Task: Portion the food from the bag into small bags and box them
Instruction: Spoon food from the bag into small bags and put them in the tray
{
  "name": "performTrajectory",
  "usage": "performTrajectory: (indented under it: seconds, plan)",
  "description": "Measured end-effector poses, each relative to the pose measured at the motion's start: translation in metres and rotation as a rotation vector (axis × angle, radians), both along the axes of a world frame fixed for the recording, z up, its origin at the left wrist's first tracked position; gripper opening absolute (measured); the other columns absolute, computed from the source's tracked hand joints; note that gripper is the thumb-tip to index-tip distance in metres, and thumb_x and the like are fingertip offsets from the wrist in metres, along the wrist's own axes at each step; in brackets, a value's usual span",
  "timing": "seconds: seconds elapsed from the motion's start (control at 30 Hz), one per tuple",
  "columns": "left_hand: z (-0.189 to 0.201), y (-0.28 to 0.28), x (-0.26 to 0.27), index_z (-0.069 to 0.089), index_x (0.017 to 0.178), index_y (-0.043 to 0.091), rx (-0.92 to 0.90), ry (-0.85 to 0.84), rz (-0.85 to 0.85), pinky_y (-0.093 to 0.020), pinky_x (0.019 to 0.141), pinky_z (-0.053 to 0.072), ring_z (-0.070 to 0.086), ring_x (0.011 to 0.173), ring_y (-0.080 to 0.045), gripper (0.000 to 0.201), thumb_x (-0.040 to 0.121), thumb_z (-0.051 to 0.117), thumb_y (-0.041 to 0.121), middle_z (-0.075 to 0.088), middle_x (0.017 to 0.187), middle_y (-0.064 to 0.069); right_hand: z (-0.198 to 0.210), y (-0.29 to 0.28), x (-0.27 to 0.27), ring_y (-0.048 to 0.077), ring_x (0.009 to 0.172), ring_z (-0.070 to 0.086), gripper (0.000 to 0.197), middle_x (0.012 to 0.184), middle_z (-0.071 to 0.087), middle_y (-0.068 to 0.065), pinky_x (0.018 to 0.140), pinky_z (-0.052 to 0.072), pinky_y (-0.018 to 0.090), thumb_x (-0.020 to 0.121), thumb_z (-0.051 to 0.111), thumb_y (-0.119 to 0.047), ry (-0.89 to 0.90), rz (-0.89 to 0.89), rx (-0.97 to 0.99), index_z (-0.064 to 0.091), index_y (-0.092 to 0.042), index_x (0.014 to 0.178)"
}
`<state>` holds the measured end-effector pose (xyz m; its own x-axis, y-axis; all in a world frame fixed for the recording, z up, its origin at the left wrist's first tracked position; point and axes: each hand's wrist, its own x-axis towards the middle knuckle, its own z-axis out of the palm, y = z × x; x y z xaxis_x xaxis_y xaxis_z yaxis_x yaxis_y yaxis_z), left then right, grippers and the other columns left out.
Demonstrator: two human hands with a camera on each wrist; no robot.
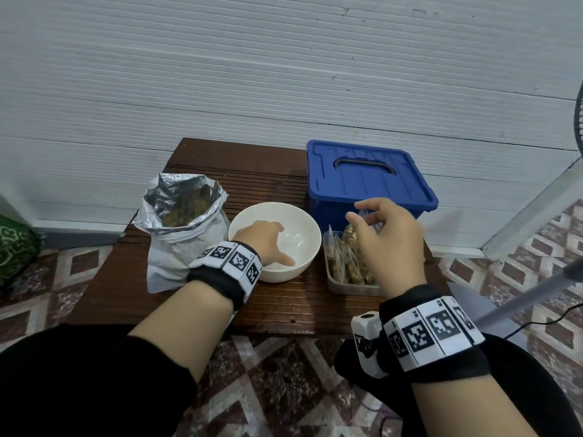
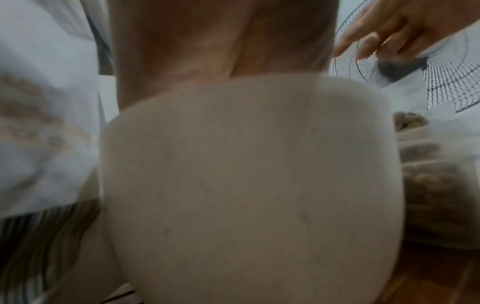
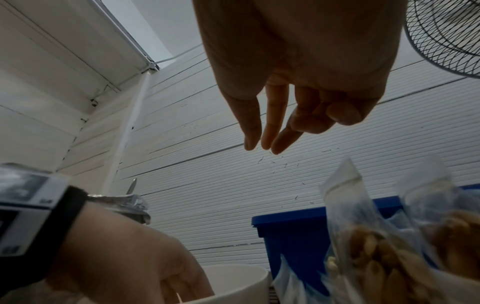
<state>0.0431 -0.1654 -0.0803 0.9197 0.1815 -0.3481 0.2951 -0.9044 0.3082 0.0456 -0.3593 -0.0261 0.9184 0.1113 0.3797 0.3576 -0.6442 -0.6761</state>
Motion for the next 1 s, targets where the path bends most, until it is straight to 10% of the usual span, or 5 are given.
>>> performTrajectory:
  seconds: [0.43, 0.8, 1.0]
  plan:
    - [-0.016, -0.002, 0.013, 0.064, 0.106, 0.024, 0.028, -0.047, 0.046, -0.038, 0.098, 0.041, 0.054, 0.112, -0.022, 0.029, 0.082, 0.072, 0.04, 0.062, 0.117, 0.001, -0.002, 0.005, -0.002, 0.012, 0.079, 0.055, 0.02, 0.08, 0.062, -0.005, 0.074, 0.042, 0.03, 0.088, 0.064, -0.032, 0.037, 0.011, -0.035, 0.065, -0.022, 0.106]
    - [-0.005, -0.006, -0.001, 0.064, 0.079, 0.024, -0.431, -0.551, 0.264, -0.023, 0.074, 0.047, 0.06, 0.079, -0.008, 0.009, 0.083, 0.073, 0.026, 0.062, 0.077, 0.011, -0.005, 0.012, -0.006, 0.008, 0.081, 0.054, 0.017, 0.081, 0.061, -0.007, 0.068, 0.035, 0.019, 0.091, 0.061, -0.026, 0.102, 0.072, -0.157, 0.067, -0.02, 0.105]
    - [0.006, -0.01, -0.01, 0.063, 0.077, 0.022, -0.695, -0.662, 0.306, -0.018, 0.073, 0.051, 0.066, 0.071, -0.005, 0.013, 0.082, 0.075, 0.024, 0.069, 0.075, 0.006, -0.009, 0.018, -0.009, 0.014, 0.093, 0.06, 0.026, 0.093, 0.067, -0.003, 0.089, 0.049, 0.036, 0.09, 0.061, -0.029, 0.153, 0.096, -0.184, 0.067, -0.016, 0.113]
